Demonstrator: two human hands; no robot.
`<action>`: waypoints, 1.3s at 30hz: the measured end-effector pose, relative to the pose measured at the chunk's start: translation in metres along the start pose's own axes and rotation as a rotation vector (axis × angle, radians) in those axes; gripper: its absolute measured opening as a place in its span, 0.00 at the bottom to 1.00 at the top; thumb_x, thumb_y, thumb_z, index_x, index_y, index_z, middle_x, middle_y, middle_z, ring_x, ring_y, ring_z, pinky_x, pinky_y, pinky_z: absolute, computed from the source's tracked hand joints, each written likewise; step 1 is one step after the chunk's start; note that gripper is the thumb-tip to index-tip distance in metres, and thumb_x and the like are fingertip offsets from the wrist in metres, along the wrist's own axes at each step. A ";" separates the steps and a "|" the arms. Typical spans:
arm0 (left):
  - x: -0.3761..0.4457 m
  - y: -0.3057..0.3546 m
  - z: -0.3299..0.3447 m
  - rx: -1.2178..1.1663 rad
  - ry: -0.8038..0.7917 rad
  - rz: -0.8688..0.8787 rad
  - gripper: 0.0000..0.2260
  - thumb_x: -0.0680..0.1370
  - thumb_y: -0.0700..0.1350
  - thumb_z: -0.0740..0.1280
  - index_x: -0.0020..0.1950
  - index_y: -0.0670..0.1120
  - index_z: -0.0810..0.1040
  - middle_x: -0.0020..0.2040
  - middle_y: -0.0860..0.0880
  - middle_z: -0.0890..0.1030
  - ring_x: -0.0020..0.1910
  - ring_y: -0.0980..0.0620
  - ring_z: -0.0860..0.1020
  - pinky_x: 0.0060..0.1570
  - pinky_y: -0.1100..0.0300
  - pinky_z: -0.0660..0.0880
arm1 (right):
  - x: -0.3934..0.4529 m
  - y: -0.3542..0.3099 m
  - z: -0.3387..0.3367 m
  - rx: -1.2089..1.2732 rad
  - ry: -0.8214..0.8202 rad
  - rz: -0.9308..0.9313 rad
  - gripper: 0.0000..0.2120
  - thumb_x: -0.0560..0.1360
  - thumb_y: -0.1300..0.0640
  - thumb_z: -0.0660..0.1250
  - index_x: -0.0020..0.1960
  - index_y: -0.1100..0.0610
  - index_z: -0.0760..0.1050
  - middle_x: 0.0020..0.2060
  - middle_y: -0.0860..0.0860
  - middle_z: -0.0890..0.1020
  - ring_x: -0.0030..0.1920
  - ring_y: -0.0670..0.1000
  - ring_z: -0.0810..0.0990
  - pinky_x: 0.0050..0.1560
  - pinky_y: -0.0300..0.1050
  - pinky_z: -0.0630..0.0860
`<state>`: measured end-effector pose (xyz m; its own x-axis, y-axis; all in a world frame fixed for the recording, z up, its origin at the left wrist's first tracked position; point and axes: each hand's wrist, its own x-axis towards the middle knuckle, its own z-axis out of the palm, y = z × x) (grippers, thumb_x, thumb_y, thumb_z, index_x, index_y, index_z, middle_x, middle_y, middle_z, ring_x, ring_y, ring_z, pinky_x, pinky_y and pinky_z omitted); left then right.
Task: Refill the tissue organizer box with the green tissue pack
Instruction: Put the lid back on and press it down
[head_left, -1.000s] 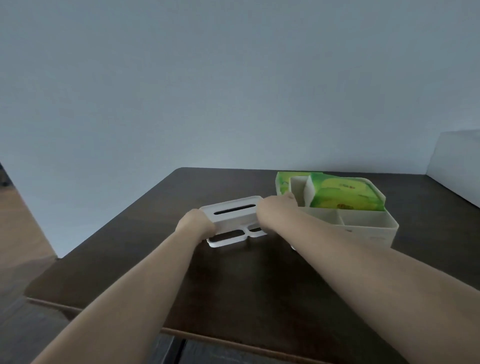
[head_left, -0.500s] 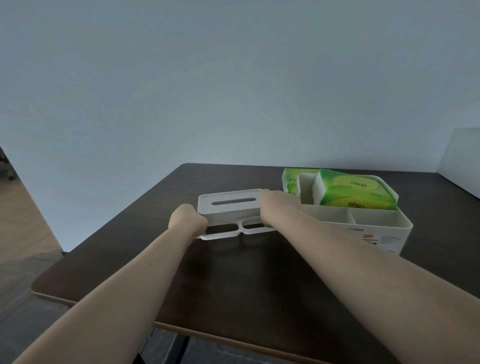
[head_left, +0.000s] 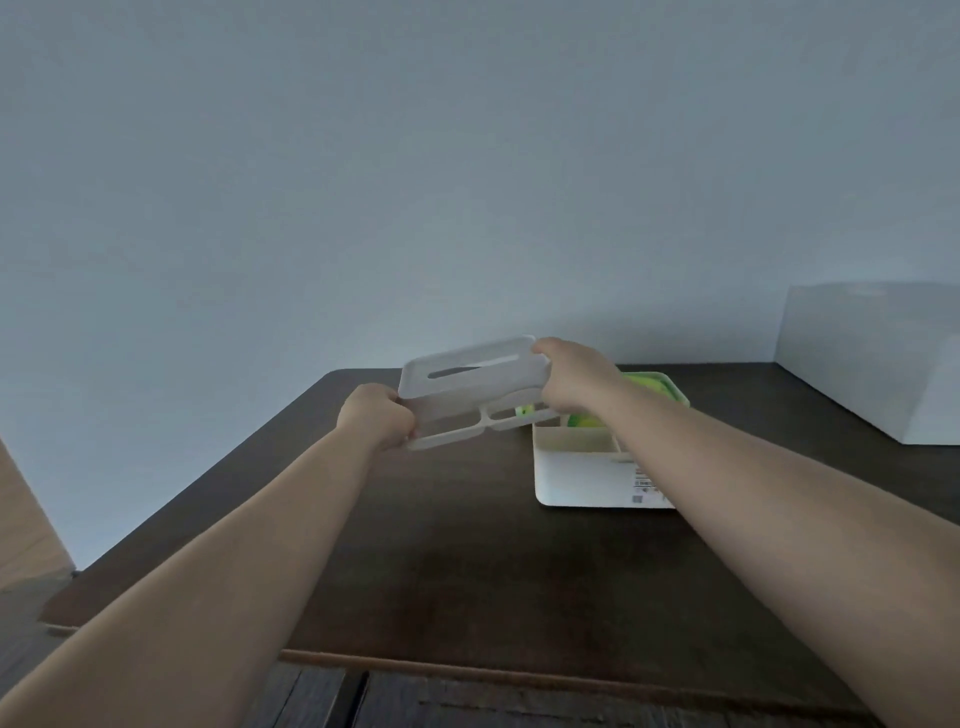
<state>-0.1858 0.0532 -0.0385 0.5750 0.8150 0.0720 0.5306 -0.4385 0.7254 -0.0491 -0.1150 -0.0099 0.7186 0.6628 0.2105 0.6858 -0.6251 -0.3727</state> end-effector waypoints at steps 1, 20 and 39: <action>-0.002 0.007 0.003 -0.036 -0.001 0.018 0.10 0.66 0.35 0.69 0.45 0.39 0.86 0.42 0.39 0.85 0.42 0.42 0.81 0.48 0.53 0.81 | -0.004 0.007 -0.008 -0.015 -0.001 -0.004 0.23 0.75 0.64 0.60 0.69 0.53 0.67 0.64 0.56 0.76 0.62 0.59 0.75 0.54 0.46 0.71; -0.017 0.073 0.091 0.020 -0.204 0.148 0.09 0.71 0.44 0.69 0.46 0.41 0.82 0.40 0.46 0.80 0.39 0.47 0.76 0.53 0.51 0.79 | -0.039 0.119 -0.038 0.086 -0.126 0.216 0.29 0.73 0.66 0.61 0.72 0.51 0.64 0.67 0.55 0.71 0.61 0.57 0.74 0.54 0.48 0.75; 0.001 0.073 0.117 0.139 0.049 0.191 0.18 0.79 0.54 0.59 0.36 0.44 0.74 0.27 0.50 0.73 0.29 0.50 0.72 0.29 0.62 0.65 | -0.030 0.132 -0.030 0.158 -0.141 0.236 0.21 0.77 0.43 0.60 0.61 0.57 0.72 0.56 0.54 0.78 0.48 0.56 0.79 0.48 0.47 0.76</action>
<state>-0.0742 -0.0221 -0.0657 0.6443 0.7280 0.2343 0.4979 -0.6318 0.5941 0.0235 -0.2293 -0.0379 0.8249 0.5649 -0.0218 0.4679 -0.7039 -0.5343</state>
